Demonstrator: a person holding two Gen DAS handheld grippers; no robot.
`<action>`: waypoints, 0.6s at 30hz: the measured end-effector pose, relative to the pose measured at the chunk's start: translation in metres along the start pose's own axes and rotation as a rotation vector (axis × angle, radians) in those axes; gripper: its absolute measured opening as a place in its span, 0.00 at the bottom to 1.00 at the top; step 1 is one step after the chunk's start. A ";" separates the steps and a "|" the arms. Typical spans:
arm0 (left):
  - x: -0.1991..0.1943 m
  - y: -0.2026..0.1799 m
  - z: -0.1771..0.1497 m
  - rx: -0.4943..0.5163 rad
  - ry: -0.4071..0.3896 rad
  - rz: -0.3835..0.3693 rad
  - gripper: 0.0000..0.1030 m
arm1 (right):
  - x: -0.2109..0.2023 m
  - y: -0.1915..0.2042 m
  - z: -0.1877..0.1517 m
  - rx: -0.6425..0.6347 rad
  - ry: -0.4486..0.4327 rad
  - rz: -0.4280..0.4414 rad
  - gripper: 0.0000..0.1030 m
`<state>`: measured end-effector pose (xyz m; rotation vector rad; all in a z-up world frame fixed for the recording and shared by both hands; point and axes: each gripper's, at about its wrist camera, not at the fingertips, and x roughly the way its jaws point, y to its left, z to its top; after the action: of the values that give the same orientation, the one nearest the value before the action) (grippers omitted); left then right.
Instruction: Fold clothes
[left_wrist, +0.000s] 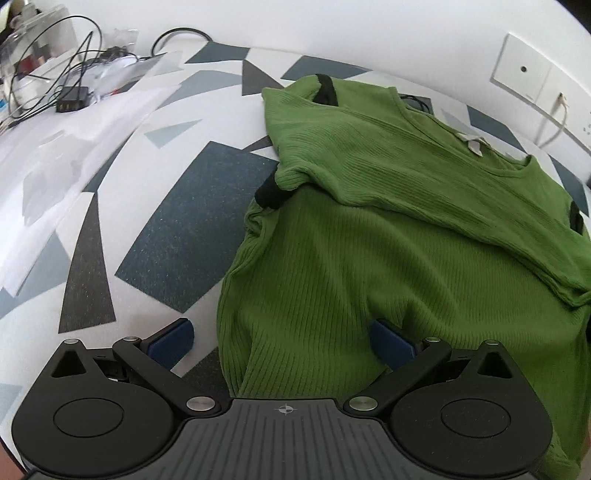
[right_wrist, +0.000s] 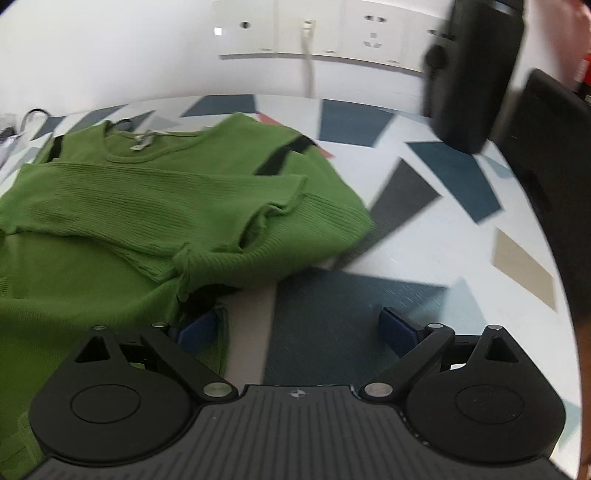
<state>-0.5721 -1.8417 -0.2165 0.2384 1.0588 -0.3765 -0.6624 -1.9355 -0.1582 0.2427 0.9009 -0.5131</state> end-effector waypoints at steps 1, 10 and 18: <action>0.001 0.000 0.000 -0.007 -0.002 0.003 0.99 | 0.003 0.001 0.002 -0.013 -0.008 0.016 0.94; 0.014 -0.021 0.014 0.004 -0.032 0.002 0.99 | 0.031 0.011 0.023 -0.103 -0.116 0.089 1.00; 0.015 -0.035 0.008 -0.047 -0.068 0.033 0.99 | 0.034 0.008 0.012 -0.111 -0.240 0.108 1.00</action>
<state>-0.5732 -1.8790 -0.2267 0.2001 0.9945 -0.3272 -0.6327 -1.9449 -0.1785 0.1249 0.6758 -0.3812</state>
